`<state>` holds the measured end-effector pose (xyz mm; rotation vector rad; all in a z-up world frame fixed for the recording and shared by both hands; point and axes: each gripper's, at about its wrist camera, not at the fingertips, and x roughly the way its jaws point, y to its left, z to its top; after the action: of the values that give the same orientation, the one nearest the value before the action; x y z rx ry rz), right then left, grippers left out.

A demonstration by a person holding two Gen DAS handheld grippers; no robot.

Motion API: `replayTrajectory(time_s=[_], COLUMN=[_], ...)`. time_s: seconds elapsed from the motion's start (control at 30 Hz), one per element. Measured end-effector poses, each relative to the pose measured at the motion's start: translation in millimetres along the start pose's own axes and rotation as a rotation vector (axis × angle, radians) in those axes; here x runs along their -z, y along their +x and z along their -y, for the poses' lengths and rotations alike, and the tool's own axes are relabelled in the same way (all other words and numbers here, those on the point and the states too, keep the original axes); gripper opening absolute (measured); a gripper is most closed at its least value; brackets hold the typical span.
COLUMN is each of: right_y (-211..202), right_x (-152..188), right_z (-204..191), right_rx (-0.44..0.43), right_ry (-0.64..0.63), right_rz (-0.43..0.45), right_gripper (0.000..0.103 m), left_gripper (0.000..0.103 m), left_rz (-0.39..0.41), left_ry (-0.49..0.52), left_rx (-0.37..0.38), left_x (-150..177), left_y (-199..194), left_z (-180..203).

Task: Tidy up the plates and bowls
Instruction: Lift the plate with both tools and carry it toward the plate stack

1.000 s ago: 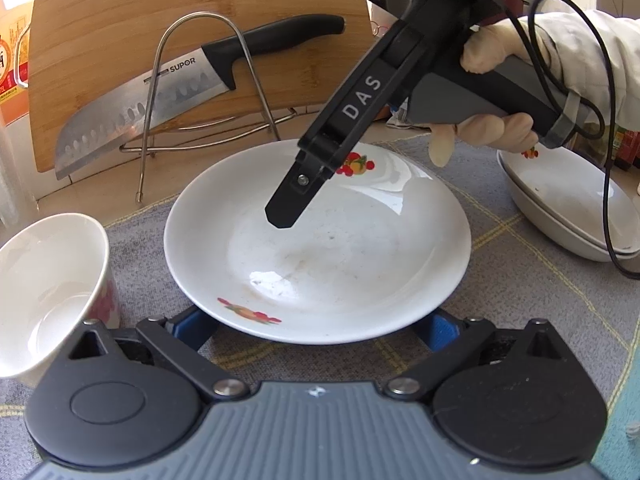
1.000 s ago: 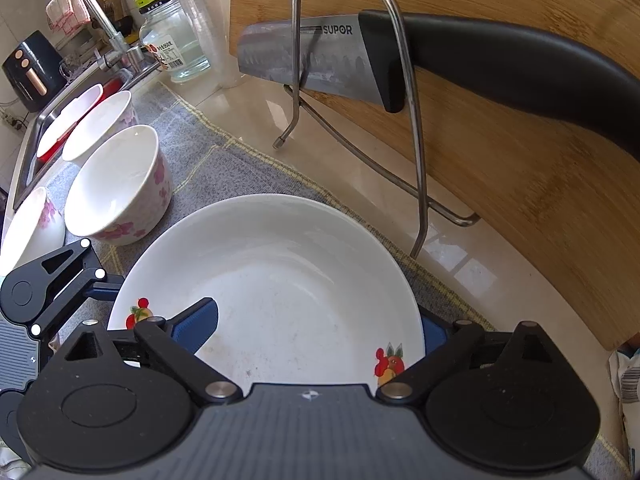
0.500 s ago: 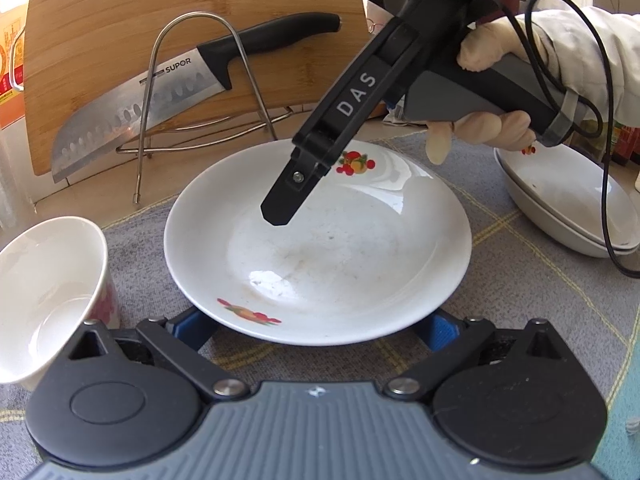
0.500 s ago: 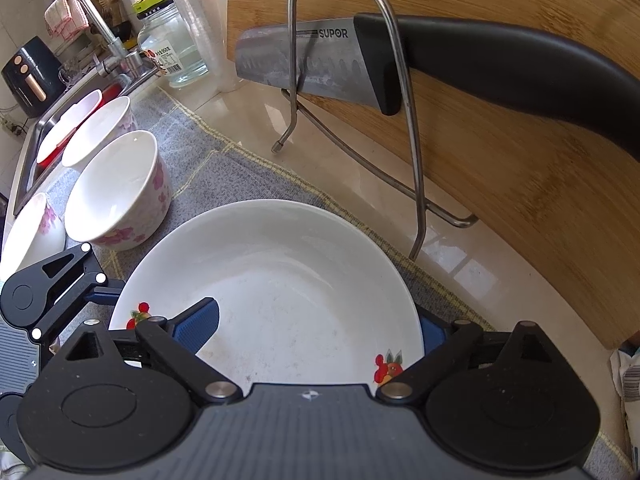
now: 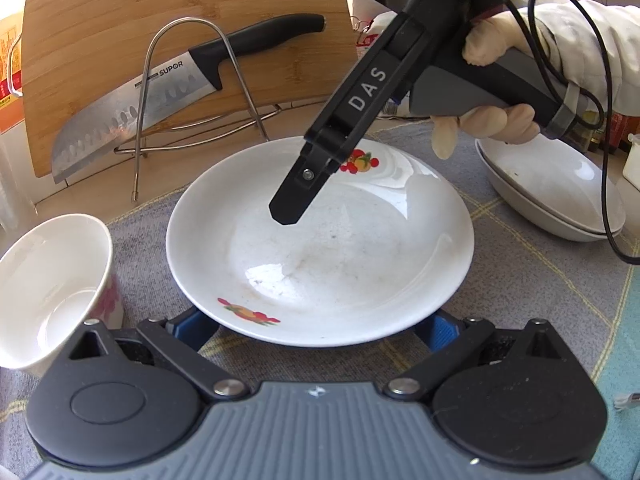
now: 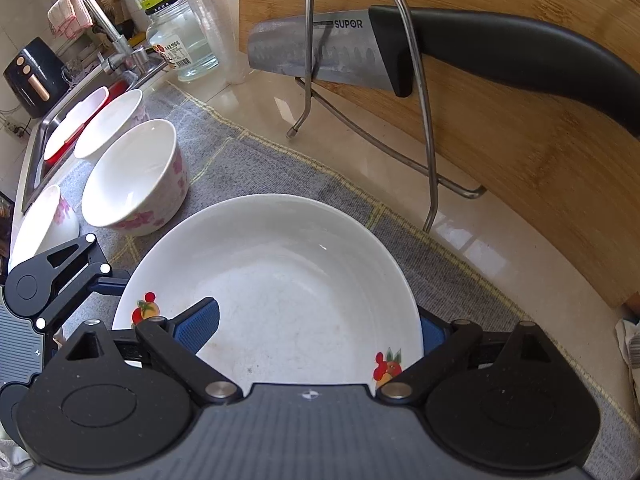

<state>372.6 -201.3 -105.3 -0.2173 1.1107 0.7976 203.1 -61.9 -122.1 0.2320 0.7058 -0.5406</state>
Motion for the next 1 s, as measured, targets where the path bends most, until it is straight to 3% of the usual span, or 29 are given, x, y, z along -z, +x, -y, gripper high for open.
replayTrajectory(time_s=[1.0], right_y=[-55.2], right_x=[31.4], right_z=[-46.0], right_rx=[0.010], right_ry=[0.035], right_rz=[0.066], right_gripper=[0.100], left_gripper=[0.101], left_rz=[0.034], left_ry=[0.038], left_rx=[0.026], left_x=[0.2], left_y=[-54.4], left_z=[23.1])
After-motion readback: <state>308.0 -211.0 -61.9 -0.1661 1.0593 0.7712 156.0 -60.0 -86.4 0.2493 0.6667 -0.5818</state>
